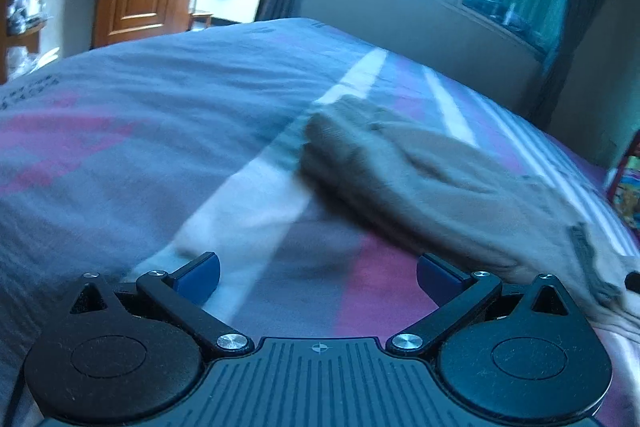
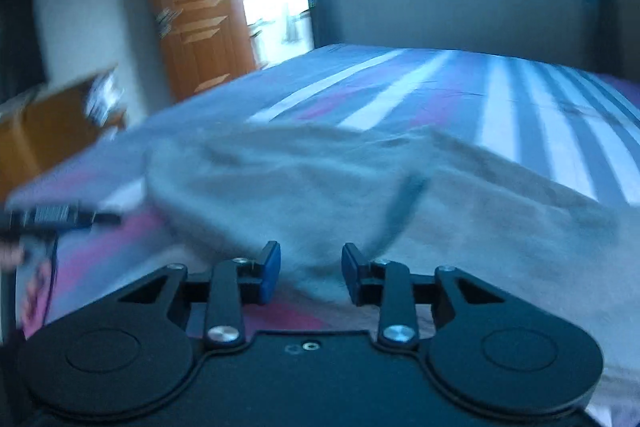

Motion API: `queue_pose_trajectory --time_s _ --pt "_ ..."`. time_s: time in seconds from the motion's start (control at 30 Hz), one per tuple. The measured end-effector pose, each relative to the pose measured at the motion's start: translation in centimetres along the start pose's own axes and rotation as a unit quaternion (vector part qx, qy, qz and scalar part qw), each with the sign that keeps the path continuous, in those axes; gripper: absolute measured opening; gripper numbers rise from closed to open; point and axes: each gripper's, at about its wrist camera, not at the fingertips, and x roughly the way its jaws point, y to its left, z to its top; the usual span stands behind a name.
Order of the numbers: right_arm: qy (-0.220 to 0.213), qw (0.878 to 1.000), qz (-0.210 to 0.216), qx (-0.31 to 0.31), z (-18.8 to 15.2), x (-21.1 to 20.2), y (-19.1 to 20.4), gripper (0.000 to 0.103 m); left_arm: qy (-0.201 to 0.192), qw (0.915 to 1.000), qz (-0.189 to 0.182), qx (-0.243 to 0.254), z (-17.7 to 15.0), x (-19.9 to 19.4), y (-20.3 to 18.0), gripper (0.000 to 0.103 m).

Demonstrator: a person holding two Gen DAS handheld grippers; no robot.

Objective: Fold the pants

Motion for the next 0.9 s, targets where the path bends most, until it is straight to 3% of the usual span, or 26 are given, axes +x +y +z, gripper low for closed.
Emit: queue_pose_trajectory --time_s 0.07,0.17,0.27,0.33,0.43,0.57,0.67,0.7,0.77,0.87,0.9 --pt "-0.027 0.999 -0.027 0.026 0.0 -2.1 -1.9 0.031 -0.014 0.9991 -0.036 0.019 0.3 -0.9 -2.5 0.103" --pt "-0.054 0.993 -0.090 0.045 -0.6 -5.4 -5.3 0.033 0.000 0.9922 -0.117 0.044 0.8 -0.4 -8.0 0.103" --pt "-0.069 0.981 -0.160 0.090 -1.9 -8.9 -10.0 0.035 0.038 0.9764 -0.205 0.054 1.0 1.8 -14.1 0.102" --pt "-0.066 0.973 -0.193 0.111 -2.8 -10.4 -12.1 0.035 0.086 0.9642 -0.247 0.045 0.7 4.1 -17.4 0.090" --pt "-0.058 0.966 -0.213 0.133 -4.3 -11.8 -14.5 0.036 0.162 0.9550 -0.247 0.029 -0.1 7.7 -20.3 0.082" --pt "-0.042 0.966 -0.215 0.139 -5.6 -12.8 -16.1 0.037 0.196 0.9375 -0.286 -0.028 -0.4 9.3 -21.4 0.081" --pt "-0.036 0.966 -0.212 0.143 -6.1 -12.2 -16.4 0.037 0.218 0.9319 -0.287 -0.040 -0.9 10.4 -22.3 0.078" --pt "-0.033 0.966 -0.211 0.146 -6.3 -11.9 -16.6 0.037 0.224 0.9289 -0.291 -0.053 -1.3 11.0 -22.7 0.070" --pt "-0.031 0.966 -0.207 0.153 -6.5 -11.8 -16.8 0.037 0.230 0.9170 -0.313 -0.091 -2.1 11.9 -22.4 0.016" --pt "-0.022 0.964 -0.217 0.154 -6.7 -11.6 -17.1 0.037 0.159 0.9040 -0.376 -0.127 -2.6 10.1 -21.7 0.018" --pt "-0.025 0.963 -0.219 0.155 -6.7 -11.8 -17.1 0.037 0.148 0.9051 -0.378 -0.127 -2.8 9.5 -21.5 0.018"
